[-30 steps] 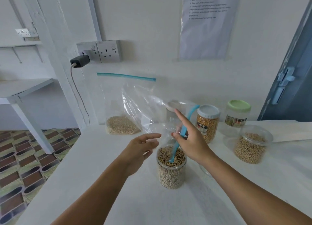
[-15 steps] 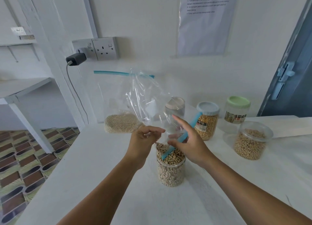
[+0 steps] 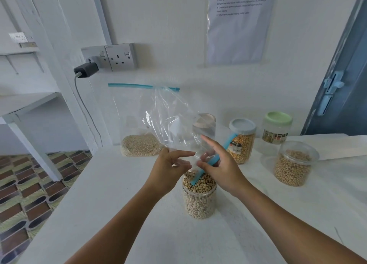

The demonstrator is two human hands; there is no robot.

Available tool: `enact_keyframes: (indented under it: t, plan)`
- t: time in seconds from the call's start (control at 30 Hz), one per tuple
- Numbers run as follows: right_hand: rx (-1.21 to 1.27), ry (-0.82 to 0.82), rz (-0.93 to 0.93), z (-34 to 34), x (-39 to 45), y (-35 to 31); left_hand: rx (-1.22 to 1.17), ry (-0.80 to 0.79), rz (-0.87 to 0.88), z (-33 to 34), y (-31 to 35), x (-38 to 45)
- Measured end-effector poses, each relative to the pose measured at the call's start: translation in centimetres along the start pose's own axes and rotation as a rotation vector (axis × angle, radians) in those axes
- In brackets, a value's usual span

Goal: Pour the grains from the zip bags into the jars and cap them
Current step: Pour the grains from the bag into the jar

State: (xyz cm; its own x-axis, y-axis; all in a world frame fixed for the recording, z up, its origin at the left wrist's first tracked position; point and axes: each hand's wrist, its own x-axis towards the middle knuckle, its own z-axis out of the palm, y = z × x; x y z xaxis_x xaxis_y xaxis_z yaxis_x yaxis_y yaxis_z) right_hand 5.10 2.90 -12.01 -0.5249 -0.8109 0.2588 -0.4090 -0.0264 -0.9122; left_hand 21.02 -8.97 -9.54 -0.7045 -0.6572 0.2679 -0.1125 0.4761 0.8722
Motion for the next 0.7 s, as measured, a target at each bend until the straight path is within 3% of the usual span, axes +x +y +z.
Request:
enact_keyframes:
  t: [0.47,0.7]
  plan:
    - [0.069,0.027,0.003,0.0,0.3,-0.1,0.022,0.064,0.112,-0.1,1.6,0.2]
    - [0.075,0.024,0.027,-0.3,0.2,0.2,-0.053,-0.031,0.08,-0.2,0.0,0.3]
